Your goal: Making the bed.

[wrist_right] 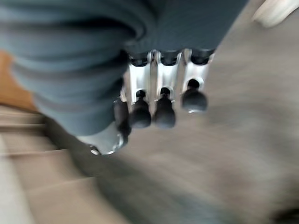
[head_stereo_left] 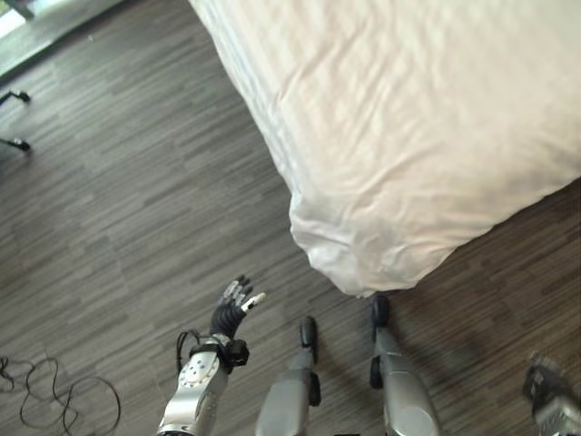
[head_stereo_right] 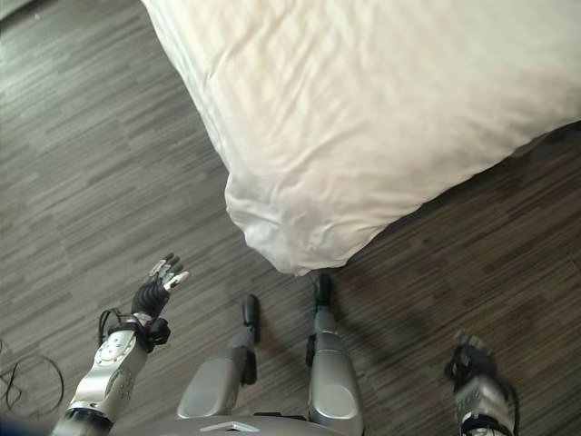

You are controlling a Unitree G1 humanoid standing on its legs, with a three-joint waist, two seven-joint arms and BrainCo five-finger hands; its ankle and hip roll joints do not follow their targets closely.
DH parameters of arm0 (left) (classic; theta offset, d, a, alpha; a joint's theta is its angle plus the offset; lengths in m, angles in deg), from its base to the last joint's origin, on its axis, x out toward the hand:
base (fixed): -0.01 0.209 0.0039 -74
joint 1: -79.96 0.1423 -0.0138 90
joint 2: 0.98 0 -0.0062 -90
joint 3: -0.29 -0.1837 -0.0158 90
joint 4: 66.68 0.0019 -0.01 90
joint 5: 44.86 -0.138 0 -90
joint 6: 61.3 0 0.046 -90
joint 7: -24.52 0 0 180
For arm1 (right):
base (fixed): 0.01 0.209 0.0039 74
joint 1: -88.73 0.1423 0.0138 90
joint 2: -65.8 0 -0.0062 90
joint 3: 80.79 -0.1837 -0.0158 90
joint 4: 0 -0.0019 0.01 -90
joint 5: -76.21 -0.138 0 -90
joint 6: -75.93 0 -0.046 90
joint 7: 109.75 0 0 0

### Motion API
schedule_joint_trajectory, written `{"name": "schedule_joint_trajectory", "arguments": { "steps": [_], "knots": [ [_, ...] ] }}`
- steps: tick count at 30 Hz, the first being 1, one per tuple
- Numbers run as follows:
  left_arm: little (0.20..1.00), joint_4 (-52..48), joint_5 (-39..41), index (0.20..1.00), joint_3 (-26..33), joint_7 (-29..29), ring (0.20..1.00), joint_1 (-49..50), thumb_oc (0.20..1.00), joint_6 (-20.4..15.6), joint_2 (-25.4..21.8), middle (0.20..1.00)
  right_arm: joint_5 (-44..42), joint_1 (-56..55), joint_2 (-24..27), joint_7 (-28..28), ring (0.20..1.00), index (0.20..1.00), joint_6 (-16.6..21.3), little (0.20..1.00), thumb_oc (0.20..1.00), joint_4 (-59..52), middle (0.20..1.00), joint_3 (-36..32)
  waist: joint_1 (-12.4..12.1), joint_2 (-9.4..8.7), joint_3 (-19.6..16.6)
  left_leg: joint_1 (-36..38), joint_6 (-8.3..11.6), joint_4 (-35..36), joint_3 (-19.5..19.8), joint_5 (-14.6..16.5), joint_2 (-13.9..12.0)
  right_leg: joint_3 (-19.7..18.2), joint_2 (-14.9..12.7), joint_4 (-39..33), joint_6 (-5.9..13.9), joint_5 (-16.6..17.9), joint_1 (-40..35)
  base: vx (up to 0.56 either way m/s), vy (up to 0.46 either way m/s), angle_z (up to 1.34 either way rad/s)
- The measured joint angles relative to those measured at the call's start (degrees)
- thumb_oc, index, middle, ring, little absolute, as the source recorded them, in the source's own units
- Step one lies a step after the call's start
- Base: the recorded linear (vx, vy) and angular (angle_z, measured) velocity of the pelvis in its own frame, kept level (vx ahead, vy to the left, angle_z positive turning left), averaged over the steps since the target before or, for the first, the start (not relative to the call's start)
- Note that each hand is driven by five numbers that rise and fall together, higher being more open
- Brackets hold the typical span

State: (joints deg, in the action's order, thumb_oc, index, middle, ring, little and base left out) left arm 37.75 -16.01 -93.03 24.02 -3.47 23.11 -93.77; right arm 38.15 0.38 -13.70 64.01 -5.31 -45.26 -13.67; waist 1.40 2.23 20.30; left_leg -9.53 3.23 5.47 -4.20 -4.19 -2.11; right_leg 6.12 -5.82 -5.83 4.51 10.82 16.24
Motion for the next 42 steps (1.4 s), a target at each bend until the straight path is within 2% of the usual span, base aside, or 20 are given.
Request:
{"name": "schedule_joint_trajectory", "arguments": {
  "steps": [5, 7, 11, 18, 19, 20, 22, 23, 24, 25, 26, 27, 28, 29, 30, 32, 35, 38, 40, 42],
  "knots": [
    [1.0, 0.0, -0.7, 1.0, 3.4, -1.4, 1.0, 3.5, 1.0, 0.0, 0.2, 1.0, 16.4, -6.9, 1.7, -10.0, 0.2, 0.2, 4.1, 0.2, 0.2, -27.1, 0.2, -7.2, 1.0, -0.18, -4.1, 3.9, 0.58, 0.2, 0.2, 1.0, -0.8, 0.4, 0.7, -0.1, -0.45, -1.6, -4.4, 0.09, -0.028, 0.01],
    [1.0, 0.1, -1.0, 1.0, 3.8, -1.4, 1.0, 5.2, 1.0, 0.1, 0.2, 1.0, 22.5, -8.0, 2.3, -12.0, 1.0, 1.0, 3.9, 1.0, 1.0, -34.1, 1.0, -8.0, 1.7, -1.66, -7.9, 5.2, 0.51, 0.2, 0.0, 1.3, -1.0, 0.3, 1.0, 0.0, -0.49, -1.9, -5.5, 0.04, -0.034, -0.05],
    [1.0, -0.1, -2.1, 1.0, 2.7, -0.3, 1.0, 4.3, 1.0, 1.3, 0.5, 1.0, 23.9, -12.3, 1.1, -1.6, 1.0, 1.0, 2.4, 1.0, 1.0, -39.5, 1.0, 6.9, 2.8, -4.19, -11.3, 7.7, 0.37, 0.2, -0.1, 1.7, -1.2, -0.1, 1.2, -0.1, -0.46, -1.9, -7.6, 0.03, -0.076, -0.06],
    [1.0, -0.7, -5.0, 1.0, 2.1, 1.9, 1.0, 5.1, 1.0, 1.3, 0.5, 1.0, 24.0, -16.5, -5.7, 8.2, 1.0, 1.0, -1.3, 1.0, 1.0, -37.1, 1.0, 15.2, 2.9, -3.87, -13.1, 11.4, 1.12, -2.2, -2.7, 3.1, -1.4, -4.1, 2.7, -0.2, 0.28, -2.6, -9.8, -0.01, -0.017, -0.3],
    [1.0, -3.9, -5.0, 1.0, 2.2, 1.5, 1.0, 6.0, 1.0, 1.4, -0.2, 1.0, 23.8, -14.8, -6.4, 8.0, 1.0, 1.0, -1.4, 1.0, 1.0, -36.7, 1.0, 16.4, 1.5, -6.86, -11.5, 9.7, -3.48, -10.7, 5.6, 5.5, 2.3, -10.7, 2.9, 3.4, -1.11, -1.7, -7.9, -0.06, 0.056, -1.43],
    [1.0, -6.3, -5.0, 1.0, 2.4, 1.3, 1.0, 7.1, 1.0, 1.1, -0.6, 1.0, 23.7, -13.4, -6.5, 8.1, 1.0, 1.0, -1.5, 1.0, 1.0, -36.6, 1.0, 17.4, -0.4, -8.29, -11.3, 8.1, -4.73, -15.4, 11.4, 7.5, 4.7, -14.8, 2.3, 5.5, -1.41, -2.5, -6.5, -0.01, 0.096, -1.89],
    [1.0, -8.4, -4.9, 1.0, 0.3, 1.9, 1.0, 7.4, 1.0, 1.1, 0.3, 1.0, 23.7, -9.1, -6.1, 7.9, 1.0, 1.0, -1.1, 1.0, 1.0, -36.7, 1.0, 17.1, -1.8, -9.3, -11.4, 8.4, -3.28, -22.4, 24.6, 11.7, 10.5, -23.6, 4.9, 5.6, 1.48, -2.8, -5.2, -0.03, 0.169, -2.32],
    [1.0, -8.5, -4.7, 1.0, -0.4, 2.0, 1.0, 7.1, 1.0, 1.2, 0.5, 1.0, 23.7, -7.4, -6.3, 7.8, 1.0, 1.0, -1.0, 1.0, 1.0, -36.6, 1.0, 17.2, -2.1, -8.76, -11.5, 8.6, -4.5, -23.6, 26.6, 13.2, 12.6, -26.1, 6.1, 5.5, 3.38, -3.8, -4.7, -0.16, 0.244, -2.53],
    [1.0, -8.8, -4.7, 1.0, -0.8, 2.4, 1.0, 6.7, 1.0, 1.1, 1.3, 1.0, 23.7, -5.4, -5.3, 7.7, 1.0, 1.0, -0.7, 1.0, 1.0, -35.9, 1.0, 17.5, -3.1, -4.63, -11.8, 8.7, -9.01, -22.2, 28.2, 14.6, 11.4, -28.8, 10.1, 9.5, 5.9, -5.6, -2.2, -0.3, 0.291, -2.16],
    [1.0, -9.6, -4.4, 1.0, -0.9, 3.2, 1.0, 5.2, 1.0, 1.1, 1.8, 1.0, 23.7, -4.2, -5.0, 7.9, 1.0, 1.0, -0.6, 1.0, 1.0, -35.8, 1.0, 17.1, -2.7, -3.52, -11.7, 8.3, -6.2, -22.0, 26.2, 18.3, 8.3, -27.7, 14.1, 23.8, 0.87, -8.0, 2.9, -0.25, 0.216, -1.86],
    [1.0, -10.5, -4.1, 1.0, -1.4, 3.4, 1.0, 3.9, 1.0, 0.9, 0.2, 1.0, 23.7, -6.0, -6.3, 8.0, 1.0, 1.0, -0.7, 1.0, 1.0, -36.0, 1.0, 17.1, 0.4, -7.01, -12.2, 6.2, -8.95, -23.9, 21.9, 17.9, 10.9, -29.2, 12.4, 27.2, 2.34, -8.6, 4.5, -0.39, 0.294, -1.42],
    [1.0, -10.9, -3.6, 1.0, -3.3, 3.9, 1.0, 1.8, 1.0, 0.7, -1.4, 1.0, 23.7, -7.5, -6.4, 8.0, 1.0, 1.0, -0.7, 1.0, 1.0, -35.6, 1.0, 16.8, 3.3, -8.17, -12.9, 3.8, -10.83, -27.6, 18.5, 17.6, 15.2, -33.4, 8.9, 14.7, 8.27, -8.7, 2.3, -0.34, 0.201, -1.58],
    [1.0, -10.5, -3.7, 1.0, -5.2, 4.7, 1.0, 0.1, 1.0, 0.9, -1.7, 1.0, 24.2, -7.3, -5.9, 8.0, 1.0, 1.0, -1.0, 1.0, 1.0, -34.3, 1.0, 17.1, 4.2, -5.42, -12.8, 2.9, -13.26, -25.9, 18.7, 16.2, 16.0, -32.9, 9.8, 10.0, 12.5, -12.2, 3.1, -0.44, 0.215, -2.33],
    [1.0, -11.5, -3.7, 1.0, -5.9, 5.3, 1.0, -0.8, 1.0, 0.7, -3.9, 1.0, 24.5, -6.1, -6.8, 7.9, 1.0, 1.0, -1.3, 1.0, 1.0, -32.2, 1.0, 17.9, 4.1, -6.81, -12.6, 2.8, -12.39, -22.3, 15.0, 13.3, 15.2, -33.9, 10.0, 8.7, 11.37, -11.9, 5.1, -0.34, 0.058, -3.03],
    [1.0, -10.7, -3.8, 1.0, -5.2, 5.8, 1.0, -1.9, 1.0, 0.7, -5.6, 1.0, 24.7, -8.0, -5.6, 8.3, 1.0, 1.0, -2.5, 1.0, 1.0, -33.1, 1.0, 20.6, 4.2, -7.4, -11.5, 2.4, -12.98, -19.8, 9.4, 11.5, 13.6, -28.5, 8.7, 9.1, 9.5, -8.2, 6.5, -0.4, 0.081, -2.66],
    [1.0, -9.0, -4.4, 1.0, -5.2, 6.1, 1.0, -2.9, 1.0, 0.8, -3.3, 1.0, 24.7, -12.9, -3.5, 8.8, 1.0, 1.0, -3.1, 1.0, 1.0, -33.2, 1.0, 20.9, 4.9, -5.02, -10.3, 2.5, -12.75, -18.6, 6.8, 10.1, 10.9, -18.9, 5.3, 14.5, 7.92, -8.1, 4.9, -0.35, 0.115, -1.48],
    [1.0, -6.9, -5.0, 1.0, -3.4, 5.7, 1.0, -1.3, 1.0, 1.2, -1.7, 1.0, 24.1, -18.6, -5.3, 10.4, 1.0, 1.0, -4.3, 1.0, 1.0, -33.4, 1.0, 21.2, 3.6, -2.45, -9.1, 6.0, -13.3, -15.0, 4.0, 7.6, 5.1, -10.7, 1.3, 33.6, 5.98, -14.7, -3.4, -0.21, 0.062, -0.87],
    [1.0, -7.7, -5.0, 1.0, -0.3, 5.4, 1.0, 1.2, 1.0, 1.3, -1.8, 1.0, 23.4, -18.9, -6.6, 11.3, 1.0, 1.0, -4.3, 1.0, 1.0, -34.3, 1.0, 21.0, 2.2, -2.36, -9.2, 6.6, -9.71, -10.5, 2.8, 4.5, 2.3, -10.1, 2.0, 26.1, 6.18, -18.4, -11.8, -0.1, -0.046, -0.5],
    [1.0, -9.0, -5.4, 1.0, 1.3, 5.2, 1.0, 3.8, 1.0, 1.2, -1.3, 1.0, 23.3, -18.4, -7.6, 11.3, 1.0, 1.0, -4.4, 1.0, 1.0, -34.7, 1.0, 20.4, 1.3, -4.34, -10.8, 8.3, -5.92, -4.1, 0.3, 2.0, 2.8, -7.1, 0.2, 12.1, 1.83, -20.2, -16.2, -0.06, -0.075, -0.59],
    [1.0, -9.3, -5.4, 1.0, 1.6, 5.2, 1.0, 6.0, 1.0, 1.3, 0.2, 1.0, 22.4, -16.7, -7.9, 11.3, 1.0, 1.0, -4.4, 1.0, 1.0, -35.0, 1.0, 20.6, 1.2, -2.52, -11.6, 8.7, -3.98, -0.8, 0.1, 1.1, 1.1, -8.5, 2.2, 6.9, 0.23, -16.5, -16.8, -0.04, -0.074, -0.53]
  ]
}}
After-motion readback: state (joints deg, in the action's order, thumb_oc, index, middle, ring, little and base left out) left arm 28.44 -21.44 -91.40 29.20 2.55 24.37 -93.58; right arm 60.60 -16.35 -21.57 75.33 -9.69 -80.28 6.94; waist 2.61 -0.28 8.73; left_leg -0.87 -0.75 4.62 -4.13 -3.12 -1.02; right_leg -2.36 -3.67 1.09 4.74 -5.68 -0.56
